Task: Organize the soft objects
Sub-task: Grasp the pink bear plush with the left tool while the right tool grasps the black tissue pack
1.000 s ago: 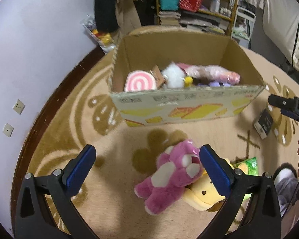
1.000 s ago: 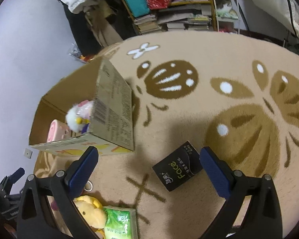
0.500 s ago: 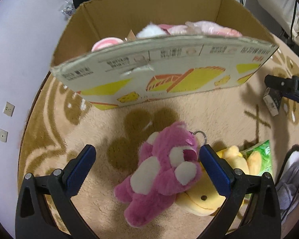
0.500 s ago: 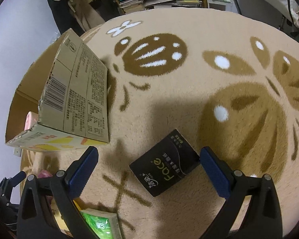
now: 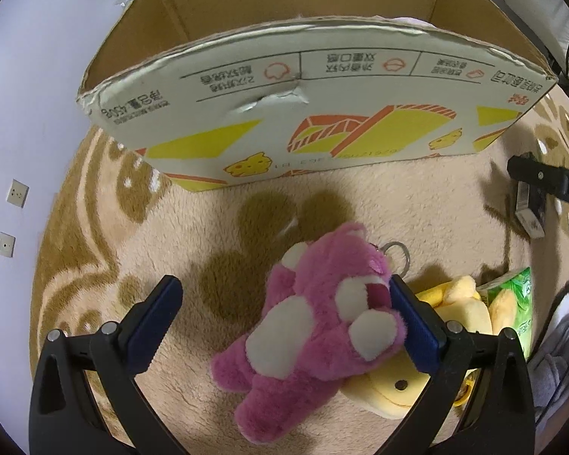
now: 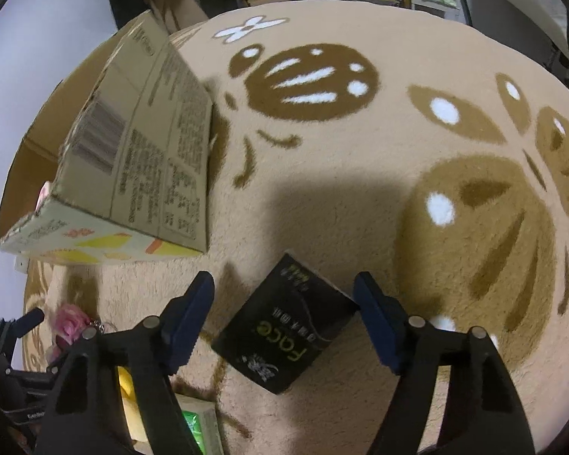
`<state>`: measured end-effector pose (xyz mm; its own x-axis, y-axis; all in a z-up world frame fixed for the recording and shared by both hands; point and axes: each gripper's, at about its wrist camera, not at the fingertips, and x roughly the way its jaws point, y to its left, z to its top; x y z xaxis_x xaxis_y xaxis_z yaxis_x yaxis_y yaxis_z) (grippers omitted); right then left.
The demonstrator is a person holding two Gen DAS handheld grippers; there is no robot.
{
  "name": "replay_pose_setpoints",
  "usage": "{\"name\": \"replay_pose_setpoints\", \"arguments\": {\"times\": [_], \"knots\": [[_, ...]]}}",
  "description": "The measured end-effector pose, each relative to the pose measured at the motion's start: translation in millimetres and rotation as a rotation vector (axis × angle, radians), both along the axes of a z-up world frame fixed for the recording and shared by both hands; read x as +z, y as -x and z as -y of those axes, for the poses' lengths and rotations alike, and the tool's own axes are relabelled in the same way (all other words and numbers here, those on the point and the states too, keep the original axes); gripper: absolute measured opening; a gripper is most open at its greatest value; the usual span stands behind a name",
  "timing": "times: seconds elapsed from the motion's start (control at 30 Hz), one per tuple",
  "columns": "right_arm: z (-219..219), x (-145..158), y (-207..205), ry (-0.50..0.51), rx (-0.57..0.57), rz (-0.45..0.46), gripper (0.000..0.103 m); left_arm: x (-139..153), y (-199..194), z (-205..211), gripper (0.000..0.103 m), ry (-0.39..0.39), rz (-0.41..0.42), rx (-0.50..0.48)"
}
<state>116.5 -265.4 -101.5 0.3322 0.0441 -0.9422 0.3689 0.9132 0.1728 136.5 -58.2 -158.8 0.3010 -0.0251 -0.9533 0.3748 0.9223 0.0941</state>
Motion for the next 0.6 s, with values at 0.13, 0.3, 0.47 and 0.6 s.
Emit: {"name": "replay_pose_setpoints", "arguments": {"times": [0.13, 0.3, 0.47, 0.6], "knots": [[-8.2, -6.8, -1.5, 0.003, 0.015, -0.027, 0.08, -2.3, -0.7, -3.2, 0.103, -0.003, -0.003, 0.003], [-16.2, -6.7, -0.4, 0.015, 0.03, -0.035, 0.08, -4.0, 1.9, -6.1, 0.102, -0.004, 0.0, 0.003], [-28.7, -12.0, 1.7, 0.057, 0.067, -0.066, 0.081, -7.3, 6.8, -4.7, 0.085, 0.051, -0.042, -0.009], [-38.5, -13.5, 0.6, 0.093, 0.089, -0.08, 0.079, 2.5, 11.1, -4.2, 0.047, 0.005, 0.02, -0.012]]}}
